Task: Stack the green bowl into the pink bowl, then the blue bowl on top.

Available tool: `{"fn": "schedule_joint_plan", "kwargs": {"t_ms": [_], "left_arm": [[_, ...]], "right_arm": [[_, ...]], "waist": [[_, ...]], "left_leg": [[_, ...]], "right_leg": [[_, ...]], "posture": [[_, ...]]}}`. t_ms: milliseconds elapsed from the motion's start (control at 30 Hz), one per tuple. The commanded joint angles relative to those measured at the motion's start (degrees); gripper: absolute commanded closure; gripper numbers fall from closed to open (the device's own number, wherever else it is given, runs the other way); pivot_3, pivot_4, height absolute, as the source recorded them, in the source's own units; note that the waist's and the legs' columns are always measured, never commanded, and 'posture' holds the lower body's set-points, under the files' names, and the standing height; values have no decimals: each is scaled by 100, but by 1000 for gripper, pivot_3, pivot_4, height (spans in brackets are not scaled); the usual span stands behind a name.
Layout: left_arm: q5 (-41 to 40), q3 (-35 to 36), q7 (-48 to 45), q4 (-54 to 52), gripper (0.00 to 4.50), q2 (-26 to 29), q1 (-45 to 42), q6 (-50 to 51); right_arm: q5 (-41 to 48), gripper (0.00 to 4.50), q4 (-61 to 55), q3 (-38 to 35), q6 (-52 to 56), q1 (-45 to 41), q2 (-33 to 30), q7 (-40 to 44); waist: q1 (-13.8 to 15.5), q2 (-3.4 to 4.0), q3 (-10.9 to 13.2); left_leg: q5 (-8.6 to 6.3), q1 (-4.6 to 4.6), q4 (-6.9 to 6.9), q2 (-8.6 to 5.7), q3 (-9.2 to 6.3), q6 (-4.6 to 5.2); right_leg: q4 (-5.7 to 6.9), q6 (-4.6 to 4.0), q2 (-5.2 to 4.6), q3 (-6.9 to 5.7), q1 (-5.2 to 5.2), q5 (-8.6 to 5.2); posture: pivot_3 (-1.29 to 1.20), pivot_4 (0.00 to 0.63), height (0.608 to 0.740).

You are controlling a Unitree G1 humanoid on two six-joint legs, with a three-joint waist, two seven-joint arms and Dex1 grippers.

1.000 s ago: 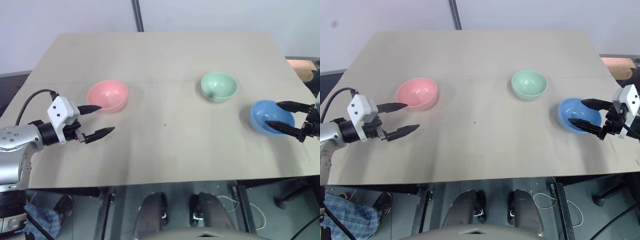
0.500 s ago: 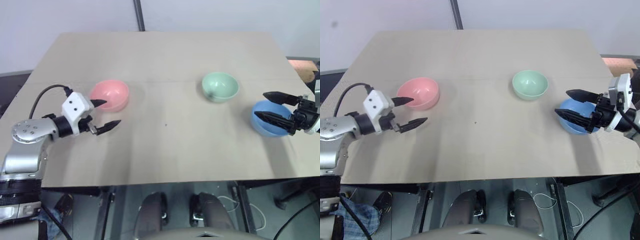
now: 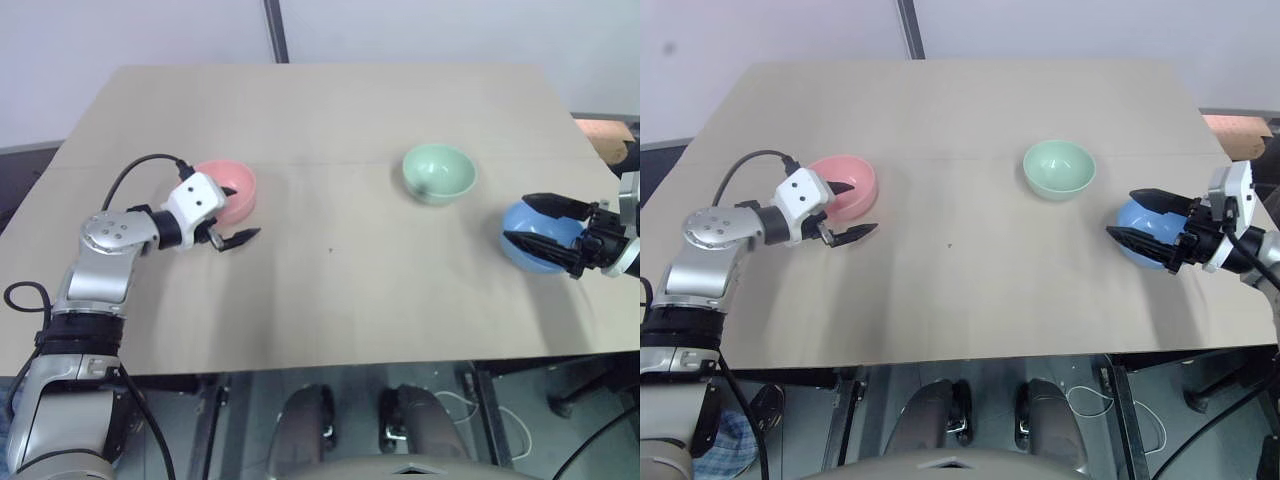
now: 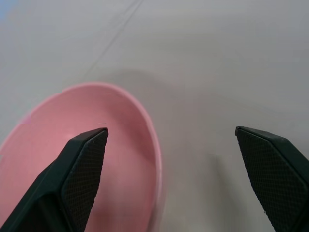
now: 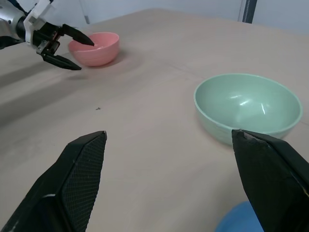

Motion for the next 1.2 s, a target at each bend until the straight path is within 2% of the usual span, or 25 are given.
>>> {"fn": "schedule_joint_plan", "kwargs": {"t_ms": [33,133,167,200,267,333,433,467,833,967,1200], "left_arm": [[328,-198,-64,319,40,132,-241,-40],[528,-397,-120,603,40,62,-377,-110],[585,-448,-97,689,550,7,-437,-147],[621,-486,-71,748,801,-40,-484,-181],[665,-550,-62,797,1657,-121,-557,-232],[664,-551,-107,798,2744,-177,-586,-219],[668,-556,-188,816,4150,-210,-613,-247],[685,-558,-196,831,4436,-215,-619,-268],[631,-544,-303,511,4436,-378,-803,-496],[341,-757,-876,-199,4436,-648,-879,-823],[-78,-1326,-2014,-1275,4436,-781,-849,-896]], "right_arm": [[-6,0,-197,-187,-167,51,-44,-55],[-18,0,-162,-193,-198,63,-32,-80],[-26,0,-155,-182,-210,59,-24,-85],[-32,0,-153,-170,-220,58,-17,-92],[-42,0,-162,-148,-249,64,-1,-108],[-32,0,-189,-140,-258,81,10,-131],[-15,0,-225,-128,-232,108,17,-177],[-2,0,-242,-126,-213,117,25,-199],[-146,0,-172,-14,-306,136,27,-202],[-196,0,-96,32,-341,74,50,-194],[-213,0,-102,50,-383,84,82,-230]], "waist": [[-1,-1,-1],[0,-1,-1],[2,-1,-1],[2,-1,-1],[7,-1,-1],[6,-1,-1],[23,-3,-3],[26,9,-10],[37,5,-9],[72,3,-8],[47,2,-6]], "left_leg": [[0,0,1,0,0,0],[0,0,3,1,0,0],[0,0,3,1,-1,0],[0,0,4,1,-2,0],[0,1,6,1,-2,0],[0,1,7,1,-2,0],[0,0,7,1,-3,0],[1,1,8,1,-5,0],[0,5,9,-1,-4,0],[0,2,10,-2,-5,1],[2,4,11,1,-2,-2]], "right_leg": [[1,0,0,0,0,0],[2,0,1,0,0,0],[2,0,1,-1,0,0],[3,0,1,-1,0,0],[4,0,1,-1,1,0],[5,0,1,0,1,0],[6,-1,0,-1,2,0],[6,-1,0,-3,4,0],[6,0,0,-1,8,0],[5,0,0,-3,8,0],[5,-3,10,3,7,2]], "posture": [[0,150,740],[0,150,740],[0,150,740],[0,150,740],[0,150,740],[0,150,740],[0,150,740],[0,150,740],[0,150,740],[0,150,740],[0,150,740]]}}
